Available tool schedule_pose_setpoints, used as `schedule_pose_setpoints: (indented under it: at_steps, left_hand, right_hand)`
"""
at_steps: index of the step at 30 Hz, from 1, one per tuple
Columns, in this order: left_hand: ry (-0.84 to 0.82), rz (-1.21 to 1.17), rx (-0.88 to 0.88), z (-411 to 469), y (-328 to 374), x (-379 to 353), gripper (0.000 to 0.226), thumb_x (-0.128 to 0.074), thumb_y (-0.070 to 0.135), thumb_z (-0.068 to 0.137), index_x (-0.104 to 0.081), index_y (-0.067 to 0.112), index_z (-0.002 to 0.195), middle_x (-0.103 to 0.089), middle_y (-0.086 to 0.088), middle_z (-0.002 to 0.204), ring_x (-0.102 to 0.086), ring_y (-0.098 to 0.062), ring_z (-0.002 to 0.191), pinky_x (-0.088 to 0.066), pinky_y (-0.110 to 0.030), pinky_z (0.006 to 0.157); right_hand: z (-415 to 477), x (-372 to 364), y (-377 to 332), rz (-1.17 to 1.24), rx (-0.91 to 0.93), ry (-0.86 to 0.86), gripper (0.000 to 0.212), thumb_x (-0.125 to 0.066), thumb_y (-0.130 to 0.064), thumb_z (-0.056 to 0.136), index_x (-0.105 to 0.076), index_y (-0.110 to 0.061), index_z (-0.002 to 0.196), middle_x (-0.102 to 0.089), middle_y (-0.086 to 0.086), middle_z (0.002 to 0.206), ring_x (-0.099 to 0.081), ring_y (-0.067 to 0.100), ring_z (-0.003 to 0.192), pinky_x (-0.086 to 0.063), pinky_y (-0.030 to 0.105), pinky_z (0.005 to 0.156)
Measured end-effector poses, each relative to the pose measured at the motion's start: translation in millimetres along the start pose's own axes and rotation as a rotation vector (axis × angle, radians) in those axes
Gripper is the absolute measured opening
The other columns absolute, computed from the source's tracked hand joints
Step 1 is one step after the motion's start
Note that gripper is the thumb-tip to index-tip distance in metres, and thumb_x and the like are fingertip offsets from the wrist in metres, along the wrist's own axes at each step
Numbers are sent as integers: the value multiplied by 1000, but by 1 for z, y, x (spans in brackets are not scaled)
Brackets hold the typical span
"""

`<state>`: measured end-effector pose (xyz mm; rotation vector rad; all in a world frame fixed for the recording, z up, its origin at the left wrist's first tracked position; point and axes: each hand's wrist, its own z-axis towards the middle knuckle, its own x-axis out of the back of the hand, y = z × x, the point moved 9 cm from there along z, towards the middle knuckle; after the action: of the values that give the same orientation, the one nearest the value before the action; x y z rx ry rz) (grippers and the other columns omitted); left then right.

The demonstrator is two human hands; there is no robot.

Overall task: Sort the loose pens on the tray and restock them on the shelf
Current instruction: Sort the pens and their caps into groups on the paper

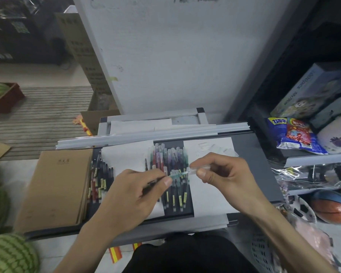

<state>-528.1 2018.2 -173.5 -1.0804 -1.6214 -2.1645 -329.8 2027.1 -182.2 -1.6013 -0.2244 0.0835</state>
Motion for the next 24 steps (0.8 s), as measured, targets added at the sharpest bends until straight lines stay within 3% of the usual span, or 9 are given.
schedule_pose_setpoints:
  at_steps: [3,7,9,12,16,19,22,24]
  left_hand:
    - [-14,26,-17,1,2,-3,29,-52,41,106,-69,27,88,-45,18,57,-45,-9,48,-27,-16,53]
    - [-54,35,-33,2,1,-10,33,-49,44,107,-64,27,83,-42,10,58,-40,-15,49,-25,-23,51]
    - [-63,33,-34,1,-2,-15,36,-48,44,107,-60,25,80,-40,6,58,-37,-18,49,-24,-25,50]
    - [-58,55,-34,-1,-7,-30,39,-46,45,107,-54,24,76,-40,7,56,-36,-18,48,-20,-23,51]
    - [-34,60,24,-4,-28,-53,38,-44,46,105,-60,25,78,-44,11,54,-41,-15,48,-21,-23,50]
    - [-51,-39,92,-8,-42,-71,38,-45,45,108,-66,26,83,-50,9,55,-47,-17,50,-30,-24,49]
    - [-136,-63,175,-8,-59,-91,40,-42,50,108,-62,25,84,-54,2,61,-52,-20,58,-42,-36,57]
    - [-179,-66,227,-7,-73,-102,44,-43,49,108,-59,20,79,-53,0,67,-52,-18,63,-42,-32,61]
  right_hand:
    - [2,-2,1,-56,-10,-26,15,-72,0,92,-80,-11,97,-72,-5,83,-61,8,72,-47,16,70]
    - [4,-12,8,-181,-1,-66,19,-76,-7,91,-82,-24,95,-73,-1,91,-68,25,86,-55,37,80]
    - [3,-16,15,-192,-10,-48,22,-77,-6,90,-82,-27,93,-73,-1,89,-67,25,85,-55,41,81]
    - [2,-18,32,-185,-45,2,26,-75,1,90,-82,-24,89,-73,-5,85,-67,21,81,-54,38,77]
    - [2,-21,61,-188,-144,33,23,-71,3,91,-81,-16,85,-71,-11,71,-61,5,66,-47,19,68]
    - [6,-22,76,-255,-176,-12,24,-70,-5,94,-79,-24,83,-70,-10,71,-59,7,65,-48,24,68]
    - [12,-20,93,-276,-218,-25,20,-71,-11,94,-79,-28,87,-73,-11,78,-65,13,72,-55,33,74]
    - [16,-19,106,-230,-250,11,16,-74,-13,93,-79,-28,95,-75,-6,86,-70,22,81,-59,40,81]
